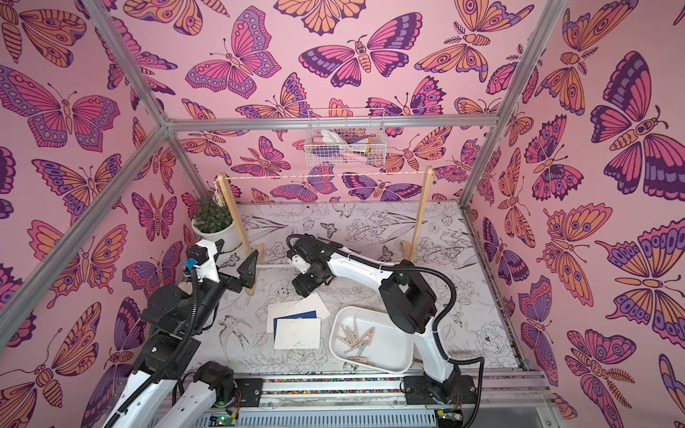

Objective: Remove the postcards from the strings
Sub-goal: Move the postcard to the center of the board.

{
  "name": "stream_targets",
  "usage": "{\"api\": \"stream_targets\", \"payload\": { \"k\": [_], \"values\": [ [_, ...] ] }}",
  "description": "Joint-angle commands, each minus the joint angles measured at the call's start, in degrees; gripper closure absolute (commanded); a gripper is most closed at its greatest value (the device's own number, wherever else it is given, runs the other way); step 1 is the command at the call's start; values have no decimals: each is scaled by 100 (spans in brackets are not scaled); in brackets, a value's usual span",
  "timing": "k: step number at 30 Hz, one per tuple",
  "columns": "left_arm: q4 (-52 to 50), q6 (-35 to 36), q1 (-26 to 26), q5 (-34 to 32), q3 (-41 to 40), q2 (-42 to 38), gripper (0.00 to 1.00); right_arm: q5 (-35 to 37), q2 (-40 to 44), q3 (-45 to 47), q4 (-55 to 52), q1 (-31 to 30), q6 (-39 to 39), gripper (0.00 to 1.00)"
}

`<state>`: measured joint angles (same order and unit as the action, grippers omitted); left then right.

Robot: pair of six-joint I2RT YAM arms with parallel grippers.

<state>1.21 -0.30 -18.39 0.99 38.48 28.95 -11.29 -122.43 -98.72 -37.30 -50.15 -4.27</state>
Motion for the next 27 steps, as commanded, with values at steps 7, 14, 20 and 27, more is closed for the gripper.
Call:
{"api": "stream_targets", "payload": {
  "k": [7,14,20,27],
  "values": [
    [81,30,26,-137,-123,-65,0,-25,-558,-512,129,225,-106,18],
    [90,71,27,-161,-138,-65,0,-57,-790,-646,341,333,-262,18],
    [87,89,37,-170,-139,-56,0,-114,-918,-571,640,366,-421,18],
    [97,92,51,-170,-142,-63,0,-292,-955,-358,837,371,-464,19]
  ]
}}
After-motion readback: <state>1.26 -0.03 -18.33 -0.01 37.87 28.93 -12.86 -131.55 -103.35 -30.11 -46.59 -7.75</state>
